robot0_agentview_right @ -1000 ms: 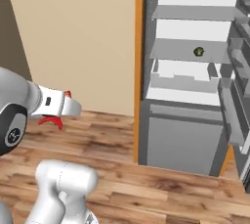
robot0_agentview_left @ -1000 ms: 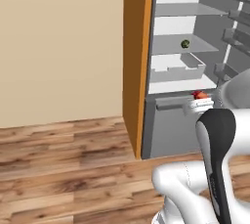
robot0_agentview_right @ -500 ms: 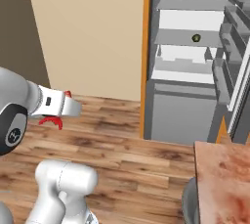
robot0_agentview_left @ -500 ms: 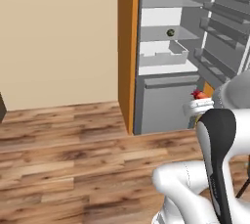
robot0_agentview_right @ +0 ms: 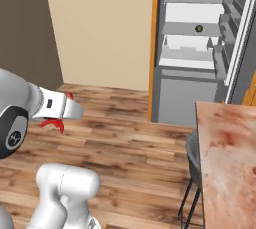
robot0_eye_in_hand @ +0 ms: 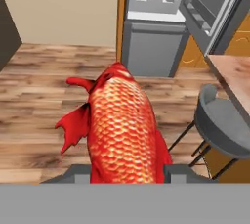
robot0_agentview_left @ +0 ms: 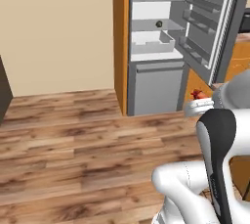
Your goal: Place one broccoli and one fish in each tupperware on the nearby counter, to pack two identical lunches.
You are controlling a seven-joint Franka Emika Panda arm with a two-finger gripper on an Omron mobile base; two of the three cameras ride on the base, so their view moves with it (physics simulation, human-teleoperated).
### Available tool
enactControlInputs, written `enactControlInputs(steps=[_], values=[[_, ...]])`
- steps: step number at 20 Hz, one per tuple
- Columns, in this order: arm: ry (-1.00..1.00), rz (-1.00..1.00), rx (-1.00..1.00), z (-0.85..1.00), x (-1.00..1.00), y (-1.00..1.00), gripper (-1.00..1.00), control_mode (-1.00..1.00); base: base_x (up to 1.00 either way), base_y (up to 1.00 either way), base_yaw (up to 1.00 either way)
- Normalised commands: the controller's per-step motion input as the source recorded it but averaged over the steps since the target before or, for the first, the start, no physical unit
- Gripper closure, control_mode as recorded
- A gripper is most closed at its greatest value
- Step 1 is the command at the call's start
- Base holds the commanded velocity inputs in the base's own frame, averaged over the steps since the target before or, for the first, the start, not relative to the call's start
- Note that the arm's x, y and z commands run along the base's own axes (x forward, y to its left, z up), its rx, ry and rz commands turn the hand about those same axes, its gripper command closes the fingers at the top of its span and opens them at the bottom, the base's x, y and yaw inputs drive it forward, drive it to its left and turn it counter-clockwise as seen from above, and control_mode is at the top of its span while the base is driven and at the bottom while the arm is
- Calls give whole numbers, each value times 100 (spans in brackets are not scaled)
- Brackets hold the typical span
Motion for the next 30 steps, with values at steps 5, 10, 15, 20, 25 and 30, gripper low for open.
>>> enactControlInputs(steps=[5, 10, 15, 20, 25, 30], values=[[0, 0, 0, 0, 0, 0, 100, 100, -100, 0, 0], [0, 0, 0, 0, 0, 0, 100, 100, -100, 0, 0], [0, 0, 0, 0, 0, 0, 100, 100, -100, -5, 0], [0, 0, 0, 0, 0, 0, 100, 100, -100, -27, 0], [0, 0, 0, 0, 0, 0, 100, 100, -100, -48, 0], [0, 0, 0, 0, 0, 0, 100, 100, -100, -49, 0]])
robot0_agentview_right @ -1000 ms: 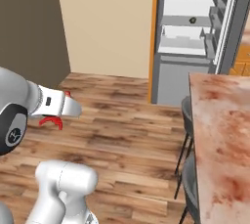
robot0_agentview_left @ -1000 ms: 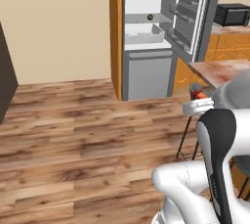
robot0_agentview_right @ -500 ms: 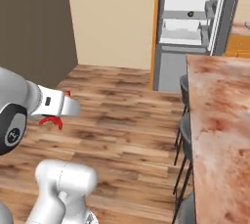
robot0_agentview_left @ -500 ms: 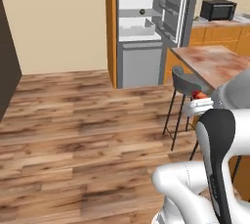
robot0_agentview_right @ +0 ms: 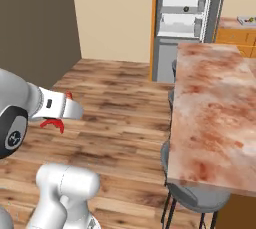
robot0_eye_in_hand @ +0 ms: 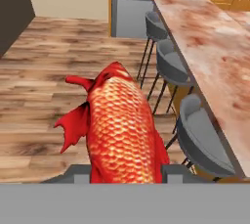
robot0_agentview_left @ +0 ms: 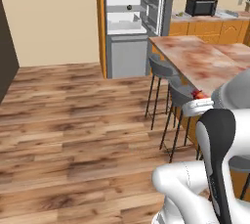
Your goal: Place one broccoli and one fish in each tupperware on the nearby counter, to pack two identical lunches.
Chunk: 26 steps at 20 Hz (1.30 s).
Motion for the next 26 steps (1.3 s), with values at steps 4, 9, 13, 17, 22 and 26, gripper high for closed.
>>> enactControlInputs(steps=[4, 9, 13, 17, 22, 26], values=[[0, 0, 0, 0, 0, 0, 100, 100, -100, -28, 0], [0, 0, 0, 0, 0, 0, 100, 100, -49, -63, 0], [0, 0, 0, 0, 0, 0, 100, 100, 0, -100, 0], [0, 0, 0, 0, 0, 0, 100, 100, 0, -100, 0], [0, 0, 0, 0, 0, 0, 100, 100, -7, -100, -1], [0, 0, 0, 0, 0, 0, 100, 100, -24, -100, -4]])
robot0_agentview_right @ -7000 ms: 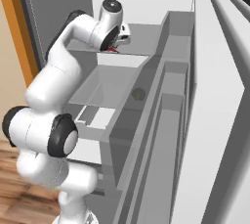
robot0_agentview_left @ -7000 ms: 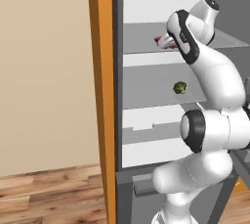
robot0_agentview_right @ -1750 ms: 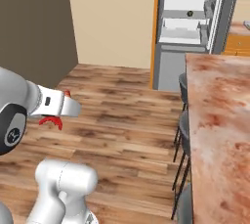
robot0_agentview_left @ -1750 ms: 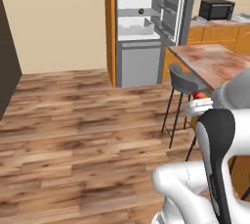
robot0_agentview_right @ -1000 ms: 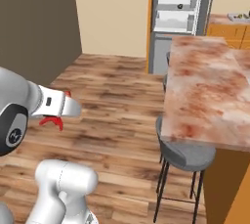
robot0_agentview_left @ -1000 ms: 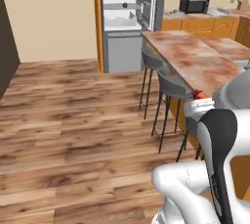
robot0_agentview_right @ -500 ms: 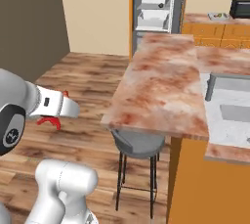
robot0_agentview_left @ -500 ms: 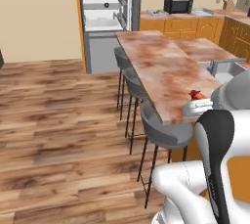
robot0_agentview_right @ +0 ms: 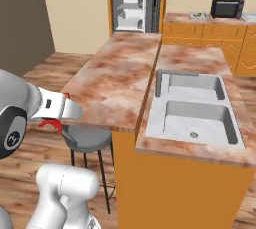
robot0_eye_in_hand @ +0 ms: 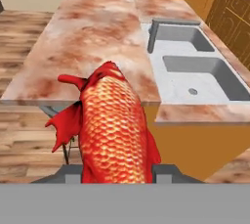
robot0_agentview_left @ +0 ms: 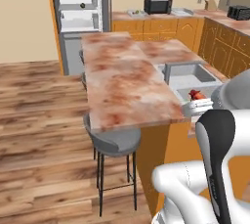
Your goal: Place one broccoli and one fish in each tupperware on the nearby counter, to pack two identical lunches.
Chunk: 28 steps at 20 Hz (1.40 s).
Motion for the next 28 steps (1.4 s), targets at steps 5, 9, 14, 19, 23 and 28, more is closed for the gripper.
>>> enactControlInputs(steps=[5, 9, 14, 19, 23, 28], values=[[0, 0, 0, 0, 0, 0, 100, 100, -23, -100, -11], [0, 0, 0, 0, 0, 0, 100, 100, -8, -100, -11], [0, 0, 0, 0, 0, 0, 100, 100, -1, -100, -12], [0, 0, 0, 0, 0, 0, 100, 100, 0, -100, -13], [0, 0, 0, 0, 0, 0, 100, 100, 0, -100, -15], [0, 0, 0, 0, 0, 0, 100, 100, 44, -83, -9]])
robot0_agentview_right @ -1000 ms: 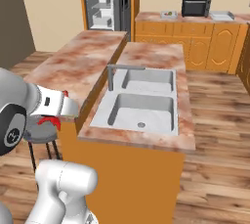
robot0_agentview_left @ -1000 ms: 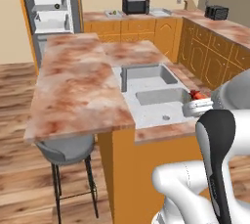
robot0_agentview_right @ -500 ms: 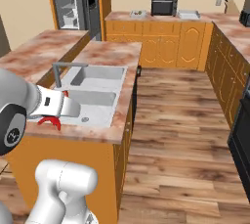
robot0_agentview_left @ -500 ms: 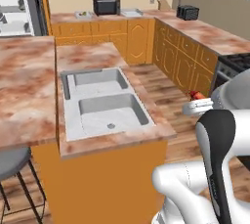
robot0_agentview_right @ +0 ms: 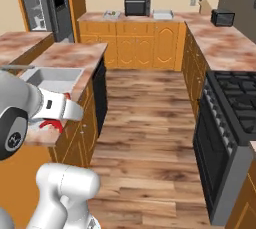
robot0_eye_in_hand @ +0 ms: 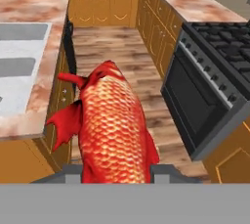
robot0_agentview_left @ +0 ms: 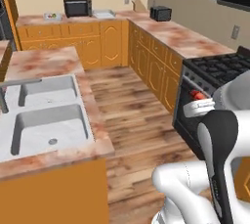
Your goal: Place one broccoli and one fish in each tupperware on the nearby counter, to pack two identical lunches.
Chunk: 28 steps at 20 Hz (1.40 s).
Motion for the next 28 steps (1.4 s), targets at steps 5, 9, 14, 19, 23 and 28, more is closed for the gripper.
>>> enactControlInputs(steps=[5, 9, 14, 19, 23, 28], values=[[0, 0, 0, 0, 0, 0, 100, 100, 88, -44, -3], [0, 0, 0, 0, 0, 0, 100, 100, 100, -24, 0], [0, 0, 0, 0, 0, 0, 100, 100, 100, -24, 0], [0, 0, 0, 0, 0, 0, 100, 100, 100, -40, 0], [0, 0, 0, 0, 0, 0, 100, 100, 100, -28, 0], [0, 0, 0, 0, 0, 0, 100, 100, 100, -5, 1]])
